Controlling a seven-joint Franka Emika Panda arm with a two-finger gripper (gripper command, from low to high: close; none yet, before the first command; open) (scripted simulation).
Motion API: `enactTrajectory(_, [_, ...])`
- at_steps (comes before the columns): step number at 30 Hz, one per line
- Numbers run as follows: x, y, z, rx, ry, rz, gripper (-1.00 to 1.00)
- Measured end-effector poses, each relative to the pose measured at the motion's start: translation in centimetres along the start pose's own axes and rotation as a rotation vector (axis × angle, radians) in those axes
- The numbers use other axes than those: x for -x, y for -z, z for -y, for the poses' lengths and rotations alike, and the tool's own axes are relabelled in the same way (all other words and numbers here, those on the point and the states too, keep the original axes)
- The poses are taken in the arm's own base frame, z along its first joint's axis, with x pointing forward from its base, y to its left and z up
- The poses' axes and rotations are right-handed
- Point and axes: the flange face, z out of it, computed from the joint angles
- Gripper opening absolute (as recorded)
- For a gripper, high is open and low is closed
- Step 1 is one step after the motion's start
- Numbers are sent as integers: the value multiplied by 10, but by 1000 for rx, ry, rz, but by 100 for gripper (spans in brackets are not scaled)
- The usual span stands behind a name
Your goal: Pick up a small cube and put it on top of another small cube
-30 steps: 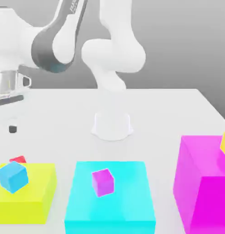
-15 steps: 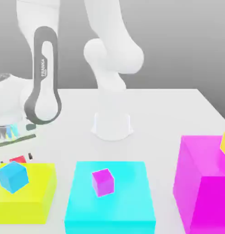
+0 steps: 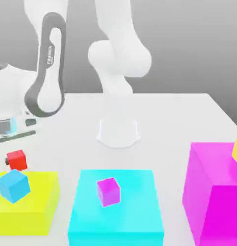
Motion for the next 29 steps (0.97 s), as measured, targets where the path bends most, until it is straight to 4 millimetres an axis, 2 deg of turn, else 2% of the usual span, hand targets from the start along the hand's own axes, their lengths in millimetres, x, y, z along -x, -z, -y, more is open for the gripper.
enactTrajectory(4, [52, 44, -26, -33, 320, 37, -100])
enactTrajectory(8, [94, 90, -59, -85, 633, 50, -100])
enactTrajectory(11, [113, 104, -113, -75, 870, 43, -100])
enactTrajectory(15, [125, 112, -200, -43, 1200, 22, -100])
enactTrajectory(18, [121, 116, -266, -20, 1454, -2, -100])
enactTrajectory(19, [116, 111, -282, 2, 1494, -6, -100])
enactTrajectory(21, [108, 90, -293, 37, 1494, -9, -100])
enactTrajectory(25, [103, 41, -297, 47, 1494, -11, -100])
enactTrajectory(26, [102, 33, -298, 48, 1494, -10, 100])
enactTrajectory(29, [102, 33, -298, 48, 1494, -10, 100])
